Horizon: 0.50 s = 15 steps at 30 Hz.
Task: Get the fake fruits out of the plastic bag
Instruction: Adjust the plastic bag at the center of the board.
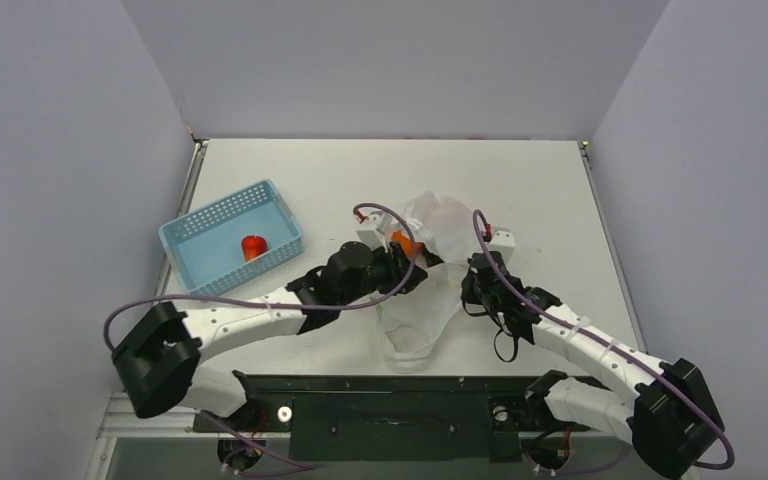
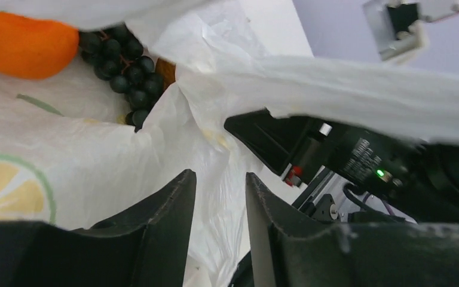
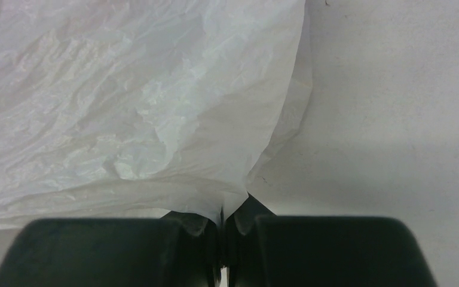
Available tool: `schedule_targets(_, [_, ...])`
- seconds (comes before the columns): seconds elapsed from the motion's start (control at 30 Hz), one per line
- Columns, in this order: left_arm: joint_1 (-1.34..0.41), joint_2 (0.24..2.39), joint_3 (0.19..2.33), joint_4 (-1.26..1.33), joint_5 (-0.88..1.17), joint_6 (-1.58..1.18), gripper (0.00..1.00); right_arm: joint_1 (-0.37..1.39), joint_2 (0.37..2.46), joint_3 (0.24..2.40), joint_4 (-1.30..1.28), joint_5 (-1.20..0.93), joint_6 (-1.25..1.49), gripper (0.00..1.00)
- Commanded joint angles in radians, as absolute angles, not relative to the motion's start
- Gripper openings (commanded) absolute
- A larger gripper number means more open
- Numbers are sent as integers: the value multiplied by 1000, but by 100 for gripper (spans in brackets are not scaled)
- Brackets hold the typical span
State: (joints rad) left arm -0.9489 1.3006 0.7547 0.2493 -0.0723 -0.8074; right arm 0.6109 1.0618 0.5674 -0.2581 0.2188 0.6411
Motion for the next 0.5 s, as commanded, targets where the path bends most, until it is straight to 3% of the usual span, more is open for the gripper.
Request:
schedule_targets(0.0, [-926,1505,903,403,-6,-813,30,613,1008,537,-227,213,683,0])
schedule_targets(0.13, [-887,1652,997,416,43,-817,24,610,978,531,-237,204,677,0])
schedule_targets(0.47, [-855,1847,1078,394,75,-839,22,595,969,540,-243,216,673,0])
